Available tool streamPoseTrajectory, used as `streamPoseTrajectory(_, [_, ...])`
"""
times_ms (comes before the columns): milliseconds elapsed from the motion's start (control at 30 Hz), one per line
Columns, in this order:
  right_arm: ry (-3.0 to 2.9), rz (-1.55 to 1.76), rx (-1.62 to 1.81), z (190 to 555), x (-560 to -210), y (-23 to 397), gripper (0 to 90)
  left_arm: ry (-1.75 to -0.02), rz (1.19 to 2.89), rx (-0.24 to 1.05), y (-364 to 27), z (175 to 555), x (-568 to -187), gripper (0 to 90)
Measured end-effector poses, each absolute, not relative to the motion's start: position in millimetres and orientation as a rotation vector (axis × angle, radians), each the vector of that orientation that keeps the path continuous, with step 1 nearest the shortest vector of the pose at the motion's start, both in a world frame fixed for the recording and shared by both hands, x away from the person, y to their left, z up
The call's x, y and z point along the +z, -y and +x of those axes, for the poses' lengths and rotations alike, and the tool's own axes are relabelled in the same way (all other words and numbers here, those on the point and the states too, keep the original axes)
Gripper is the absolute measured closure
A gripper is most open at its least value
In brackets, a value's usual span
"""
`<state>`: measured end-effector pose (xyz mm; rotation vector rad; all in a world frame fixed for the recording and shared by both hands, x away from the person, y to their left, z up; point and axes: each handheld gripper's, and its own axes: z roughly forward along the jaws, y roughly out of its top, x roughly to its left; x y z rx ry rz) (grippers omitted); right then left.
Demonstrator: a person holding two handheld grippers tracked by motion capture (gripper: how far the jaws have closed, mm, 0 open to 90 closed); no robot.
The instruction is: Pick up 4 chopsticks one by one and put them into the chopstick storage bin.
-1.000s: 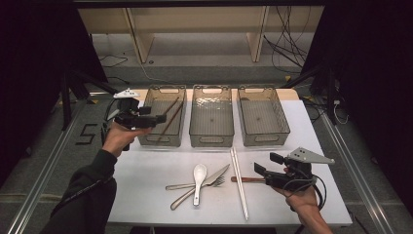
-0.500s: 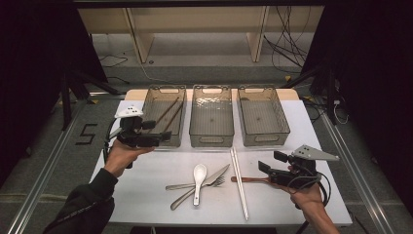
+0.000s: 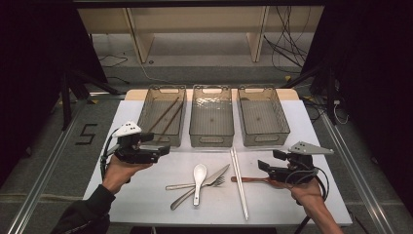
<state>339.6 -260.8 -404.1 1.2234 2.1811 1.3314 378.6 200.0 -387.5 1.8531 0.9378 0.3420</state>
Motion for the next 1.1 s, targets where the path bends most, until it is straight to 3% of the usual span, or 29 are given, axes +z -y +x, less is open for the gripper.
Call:
streamPoseTrajectory(600, [-2.352, 1.143, 1.147, 358.9, -411.1, 248.8, 28.7, -0.917, 1.857, 0.388, -206.1, 354.4, -397.0, 15.4])
streamPoseTrajectory(1100, [-2.465, 1.171, 0.987, 372.0, -421.3, 214.1, 31.7, -0.897, 1.861, 0.402, -207.5, 338.1, -397.4, 15.1])
